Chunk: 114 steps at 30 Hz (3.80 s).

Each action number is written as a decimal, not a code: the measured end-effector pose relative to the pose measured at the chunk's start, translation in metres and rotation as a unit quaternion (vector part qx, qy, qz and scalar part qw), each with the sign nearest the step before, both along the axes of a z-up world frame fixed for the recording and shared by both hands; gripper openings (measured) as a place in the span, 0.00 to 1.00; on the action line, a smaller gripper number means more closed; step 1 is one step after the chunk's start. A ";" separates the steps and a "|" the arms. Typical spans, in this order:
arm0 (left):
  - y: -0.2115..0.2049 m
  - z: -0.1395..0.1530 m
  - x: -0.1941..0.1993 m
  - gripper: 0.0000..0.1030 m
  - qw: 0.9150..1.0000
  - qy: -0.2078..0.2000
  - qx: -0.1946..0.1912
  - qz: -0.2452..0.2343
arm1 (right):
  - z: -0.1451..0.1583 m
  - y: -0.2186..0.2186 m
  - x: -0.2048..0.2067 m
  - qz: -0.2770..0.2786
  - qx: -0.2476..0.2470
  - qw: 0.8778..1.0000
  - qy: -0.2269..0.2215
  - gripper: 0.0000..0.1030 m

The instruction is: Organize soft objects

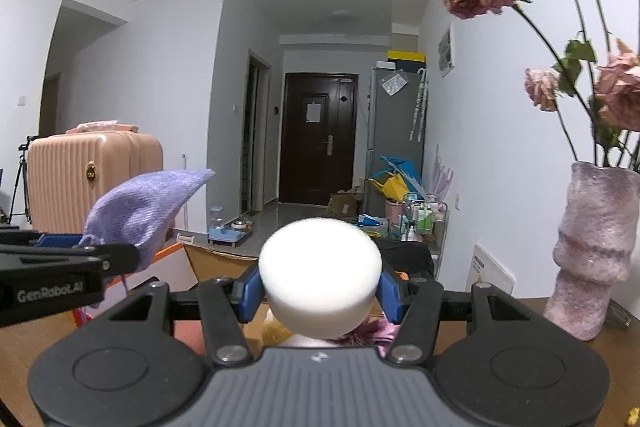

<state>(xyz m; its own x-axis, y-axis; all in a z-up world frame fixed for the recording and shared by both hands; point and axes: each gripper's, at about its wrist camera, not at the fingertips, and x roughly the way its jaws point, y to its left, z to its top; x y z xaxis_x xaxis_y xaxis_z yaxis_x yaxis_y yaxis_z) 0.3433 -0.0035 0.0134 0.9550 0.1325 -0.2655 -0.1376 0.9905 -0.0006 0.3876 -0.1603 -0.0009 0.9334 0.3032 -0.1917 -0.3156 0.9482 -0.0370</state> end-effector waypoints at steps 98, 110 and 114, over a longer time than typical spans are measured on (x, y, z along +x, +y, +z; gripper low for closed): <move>0.018 -0.013 -0.019 1.00 0.998 0.006 0.008 0.061 | -0.012 -0.024 -0.047 -0.025 0.025 0.999 0.031 1.00; 0.018 -0.014 -0.065 1.00 0.999 0.008 0.005 0.050 | -0.014 -0.030 -0.095 -0.025 0.031 0.999 0.029 1.00; 0.019 -0.016 -0.078 1.00 0.999 0.011 0.006 0.049 | -0.017 -0.031 -0.108 -0.025 0.028 0.999 0.032 1.00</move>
